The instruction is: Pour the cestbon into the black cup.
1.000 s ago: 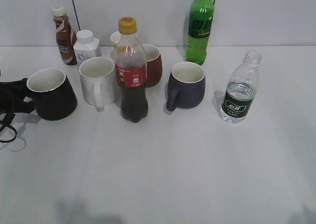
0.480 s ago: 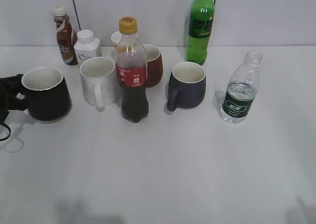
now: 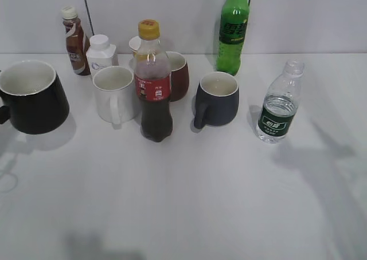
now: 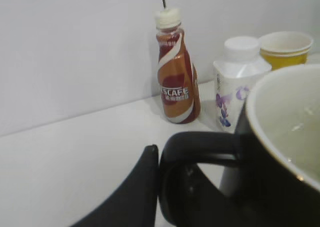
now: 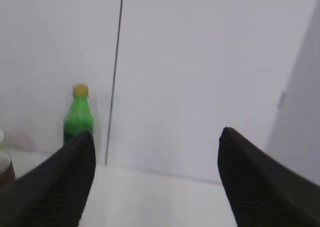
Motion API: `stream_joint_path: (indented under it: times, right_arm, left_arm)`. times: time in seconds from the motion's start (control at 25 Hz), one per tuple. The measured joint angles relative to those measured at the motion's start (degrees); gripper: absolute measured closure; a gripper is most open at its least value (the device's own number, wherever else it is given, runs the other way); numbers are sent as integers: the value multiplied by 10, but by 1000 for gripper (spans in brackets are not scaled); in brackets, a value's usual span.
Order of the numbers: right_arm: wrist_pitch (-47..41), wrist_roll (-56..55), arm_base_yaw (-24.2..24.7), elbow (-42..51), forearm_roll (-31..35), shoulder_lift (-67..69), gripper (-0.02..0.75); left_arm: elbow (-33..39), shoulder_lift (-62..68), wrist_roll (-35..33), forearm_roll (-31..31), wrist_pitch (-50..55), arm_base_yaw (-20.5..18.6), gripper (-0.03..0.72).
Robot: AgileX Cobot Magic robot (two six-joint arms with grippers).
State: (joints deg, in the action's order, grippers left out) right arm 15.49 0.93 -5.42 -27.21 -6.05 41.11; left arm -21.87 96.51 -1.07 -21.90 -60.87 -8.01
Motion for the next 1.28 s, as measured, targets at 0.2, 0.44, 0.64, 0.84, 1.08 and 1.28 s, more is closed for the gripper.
stream_joint_path:
  times: [0.2, 0.44, 0.64, 0.84, 1.08, 1.28]
  right_arm:
    - [156, -112, -18, 21, -99, 216, 148]
    - [274, -136, -46, 120, -117, 377, 148]
    - [434, -82, -46, 168, -91, 496, 148]
    - [526, -70, -46, 137, -59, 638, 104]
    - [532, -71, -46, 37, -70, 744, 91]
    - [499, -76, -46, -44, -84, 775, 198]
  left_arm:
    - [9, -18, 0, 0, 1, 16, 634]
    - [9, -19, 0, -2, 1, 31, 634]
    - [9, -19, 0, -2, 1, 31, 634]
    - [9, -19, 0, -10, -6, 31, 634]
    - [9, -19, 0, -19, -1, 56, 634]
    - [9, -19, 0, 32, 52, 124, 634]
